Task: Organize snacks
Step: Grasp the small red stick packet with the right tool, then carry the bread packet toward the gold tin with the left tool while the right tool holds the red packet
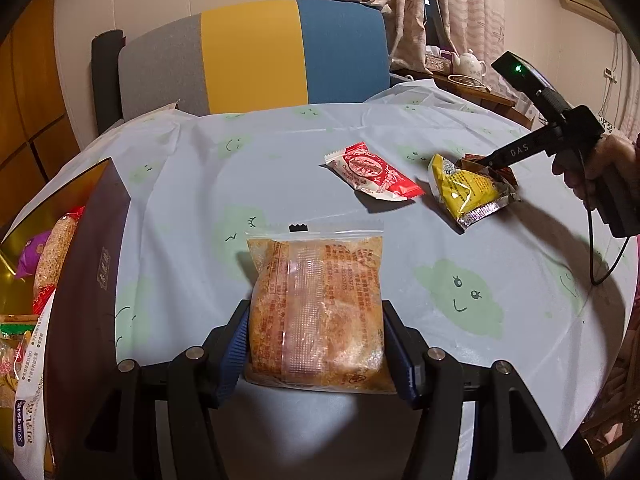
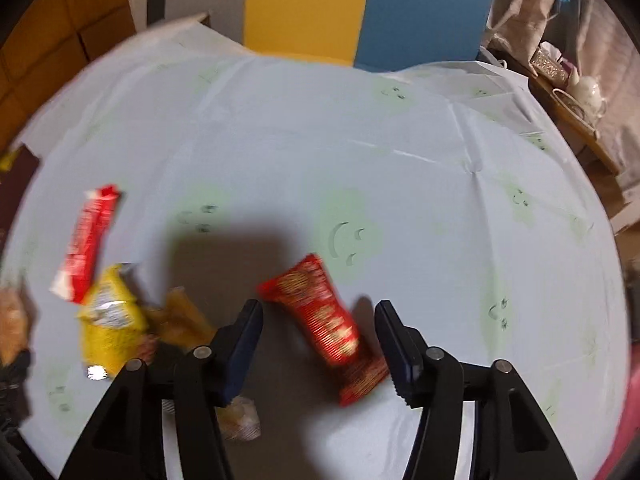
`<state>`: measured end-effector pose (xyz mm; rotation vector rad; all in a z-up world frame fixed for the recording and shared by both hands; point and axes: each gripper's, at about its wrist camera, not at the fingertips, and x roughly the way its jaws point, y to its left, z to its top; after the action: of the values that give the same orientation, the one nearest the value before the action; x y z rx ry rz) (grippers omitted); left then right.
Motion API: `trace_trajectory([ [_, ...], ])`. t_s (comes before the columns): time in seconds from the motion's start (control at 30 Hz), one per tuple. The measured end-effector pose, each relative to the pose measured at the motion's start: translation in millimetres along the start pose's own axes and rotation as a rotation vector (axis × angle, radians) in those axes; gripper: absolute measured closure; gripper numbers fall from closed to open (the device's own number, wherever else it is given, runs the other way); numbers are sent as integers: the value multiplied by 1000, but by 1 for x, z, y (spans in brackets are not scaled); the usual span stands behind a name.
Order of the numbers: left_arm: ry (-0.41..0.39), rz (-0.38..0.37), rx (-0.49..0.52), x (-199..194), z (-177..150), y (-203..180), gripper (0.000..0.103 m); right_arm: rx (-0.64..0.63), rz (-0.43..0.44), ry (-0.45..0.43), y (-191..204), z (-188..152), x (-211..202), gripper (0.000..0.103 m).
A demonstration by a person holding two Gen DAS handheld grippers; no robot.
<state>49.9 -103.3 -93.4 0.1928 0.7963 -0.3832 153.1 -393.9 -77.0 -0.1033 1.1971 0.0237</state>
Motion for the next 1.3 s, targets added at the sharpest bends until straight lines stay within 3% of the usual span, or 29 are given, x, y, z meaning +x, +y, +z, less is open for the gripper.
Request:
trace_trajectory([
  [0.07,2,5,0,0,0,-1,41,26,58,-9,-5,-2,0,71],
  [0.13,3,12,-1,0,1,-2,41,41,44,-15,-10,-8,-3,79],
  [0.37,11,20,-5,1,3,-4,41,118,-20,10,-19,-53,-28,80],
  [0.73,31,23,-4,2,7,-4,41,154,11,-16,54,-126,-71,79],
  [1.03,50,21,-15,0,9,-4,41,169,75,-73,126,-138,-79,76],
  [1.13,53,16,-20,-2,7,-3,41,167,93,-86,132,-135,-79,76],
  [1.3,49,10,-23,-2,6,-3,41,223,162,-101,119,-138,-86,58],
])
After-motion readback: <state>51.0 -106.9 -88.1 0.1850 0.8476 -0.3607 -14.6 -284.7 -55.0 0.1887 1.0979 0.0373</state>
